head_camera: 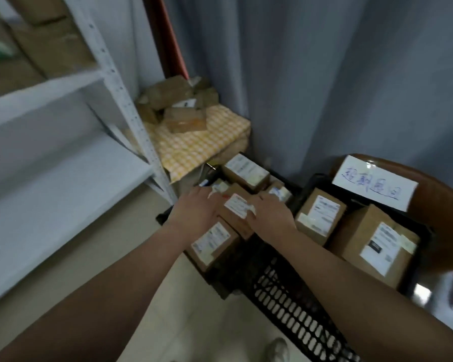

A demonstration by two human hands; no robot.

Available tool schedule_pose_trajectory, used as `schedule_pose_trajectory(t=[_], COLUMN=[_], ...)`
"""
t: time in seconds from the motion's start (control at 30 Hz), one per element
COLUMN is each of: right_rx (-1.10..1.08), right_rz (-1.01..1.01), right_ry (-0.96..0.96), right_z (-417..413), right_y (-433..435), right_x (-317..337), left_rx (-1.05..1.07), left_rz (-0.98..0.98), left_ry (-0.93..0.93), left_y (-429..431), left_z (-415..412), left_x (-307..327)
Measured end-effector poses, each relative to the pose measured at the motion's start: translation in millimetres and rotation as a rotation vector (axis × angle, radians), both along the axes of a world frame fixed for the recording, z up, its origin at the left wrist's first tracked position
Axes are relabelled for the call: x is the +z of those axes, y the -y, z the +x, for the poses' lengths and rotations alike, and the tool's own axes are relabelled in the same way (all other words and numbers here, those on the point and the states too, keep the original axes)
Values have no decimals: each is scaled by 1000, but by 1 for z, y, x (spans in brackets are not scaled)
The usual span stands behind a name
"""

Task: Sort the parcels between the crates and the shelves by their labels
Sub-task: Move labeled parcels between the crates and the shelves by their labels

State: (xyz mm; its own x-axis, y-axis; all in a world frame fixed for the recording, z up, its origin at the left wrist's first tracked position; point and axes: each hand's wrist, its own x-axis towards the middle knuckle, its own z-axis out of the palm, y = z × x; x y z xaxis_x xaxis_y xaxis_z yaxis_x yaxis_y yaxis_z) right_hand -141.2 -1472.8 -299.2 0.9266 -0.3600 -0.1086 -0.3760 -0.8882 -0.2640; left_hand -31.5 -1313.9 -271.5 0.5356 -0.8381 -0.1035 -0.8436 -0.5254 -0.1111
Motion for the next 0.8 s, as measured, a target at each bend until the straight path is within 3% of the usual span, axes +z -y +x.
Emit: schedule_pose_trajectory(t=[0.23, 0.43, 0.53, 0.8], right_rx=[180, 287, 309, 350], right_rz=[36, 96, 85, 126], right_ry=[217, 549, 694, 760], right_z=[78, 155, 186, 270], right_y=[-132, -239, -274, -299], right_x=[51, 130, 160, 204], left_rx=[207, 349, 386, 434], left_rz=[-178, -354, -413, -514], left_ry=[70, 232, 299, 360], left_y=[-160, -278, -311, -345], left_z=[49, 100, 117, 177], left_x=[64, 144, 175, 203])
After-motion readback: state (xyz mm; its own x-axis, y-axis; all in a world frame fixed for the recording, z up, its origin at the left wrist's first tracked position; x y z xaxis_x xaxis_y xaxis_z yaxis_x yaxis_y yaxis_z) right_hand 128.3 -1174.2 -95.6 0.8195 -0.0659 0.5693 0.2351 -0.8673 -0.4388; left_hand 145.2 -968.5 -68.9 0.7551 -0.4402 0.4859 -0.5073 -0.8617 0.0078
